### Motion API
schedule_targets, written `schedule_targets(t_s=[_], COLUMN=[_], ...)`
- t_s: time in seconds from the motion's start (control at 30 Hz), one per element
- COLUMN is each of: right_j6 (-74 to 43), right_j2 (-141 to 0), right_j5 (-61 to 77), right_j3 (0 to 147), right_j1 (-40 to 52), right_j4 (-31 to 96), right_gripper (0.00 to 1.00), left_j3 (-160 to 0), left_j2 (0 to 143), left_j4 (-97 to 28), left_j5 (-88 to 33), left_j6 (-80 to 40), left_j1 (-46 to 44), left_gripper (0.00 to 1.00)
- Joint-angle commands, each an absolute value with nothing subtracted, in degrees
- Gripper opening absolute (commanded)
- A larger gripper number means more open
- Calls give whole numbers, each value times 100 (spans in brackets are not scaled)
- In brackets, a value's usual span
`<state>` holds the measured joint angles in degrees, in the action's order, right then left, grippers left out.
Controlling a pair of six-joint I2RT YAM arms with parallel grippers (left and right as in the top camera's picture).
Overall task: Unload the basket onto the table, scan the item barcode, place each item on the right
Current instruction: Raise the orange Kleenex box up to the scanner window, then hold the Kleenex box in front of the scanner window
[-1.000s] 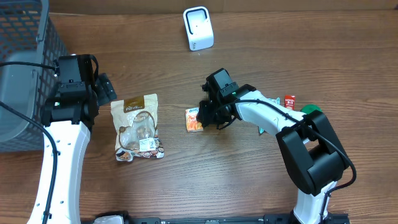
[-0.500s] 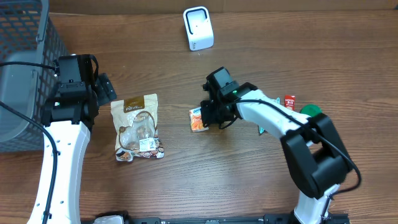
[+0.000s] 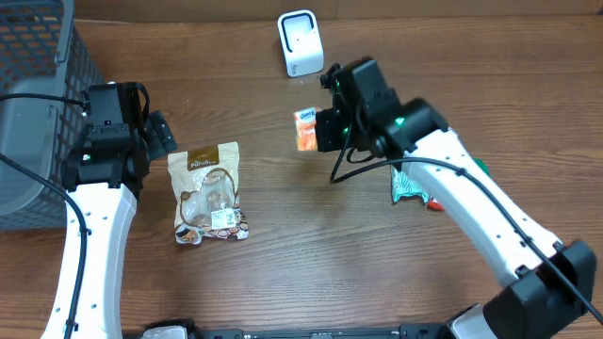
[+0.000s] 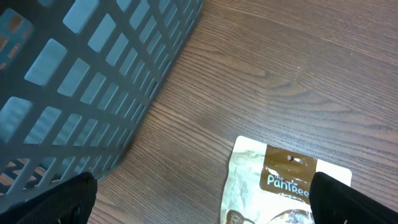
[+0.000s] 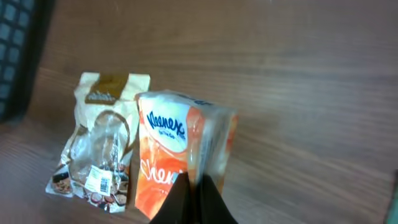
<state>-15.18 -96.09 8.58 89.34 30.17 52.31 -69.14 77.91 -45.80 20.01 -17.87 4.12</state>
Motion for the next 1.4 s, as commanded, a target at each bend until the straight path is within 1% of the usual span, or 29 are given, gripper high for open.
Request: schedule_targets(t_s=[0.0,0.1,0.13,0.23,0.3,0.33,0.37,0.5,0.7,0.83,0.9,0.93,1.0,1.07,1.17,1.37], right_j6=[-1208,-1011,-993,-709,-362,-56,489,1546,2910,3369,3820,4289,4740,5441,5970,6359], right_j2=[-9491,-9579,-9594,-9647,-9675,-9751,-9946,-10374,-11218,-11747,-12090,-12414,-12672,-13030,-13402,-13935], right_j5=[781,469,414,-62,-467,-663,-923,-1610,-1675,-1671,-1671,-1673,-1693,-1774,-1964,-2053], right_j3=[10241,11478,11679,12239,12228,12228,12228,12226,12221,12221,12221,12221,12221,12221,12219,12219], right_j1=[2880,2759,2751,2755,2797,2825,2882,2958,2961,2952,2952,2952,2952,2952,2950,2908], right_j4=[5918,6497,6532,6147,5522,5098,4613,3887,2840,2344,2045,1813,1673,1511,1201,329], right_gripper=[3,3,3,3,3,3,3,4,4,4,4,4,4,4,4,4], left_j3=[-6984,-6984,-6984,-6984,-6984,-6984,-6984,-6984,-6984,-6984,-6984,-6984,-6984,-6984,-6984,-6984], left_j2=[7800,7800,7800,7800,7800,7800,7800,7800,7800,7800,7800,7800,7800,7800,7800,7800], left_j4=[-4584,-4584,-4584,-4584,-4584,-4584,-4584,-4584,-4584,-4584,-4584,-4584,-4584,-4584,-4584,-4584], left_j5=[2095,2095,2095,2095,2095,2095,2095,2095,2095,2095,2095,2095,2095,2095,2095,2095], left_j6=[-1780,-1780,-1780,-1780,-1780,-1780,-1780,-1780,-1780,-1780,-1780,-1780,-1780,-1780,-1780,-1780], left_j1=[410,410,410,410,410,410,410,410,410,410,410,410,410,410,410,410], left_gripper=[100,100,100,100,100,100,100,100,100,100,100,100,100,100,100,100])
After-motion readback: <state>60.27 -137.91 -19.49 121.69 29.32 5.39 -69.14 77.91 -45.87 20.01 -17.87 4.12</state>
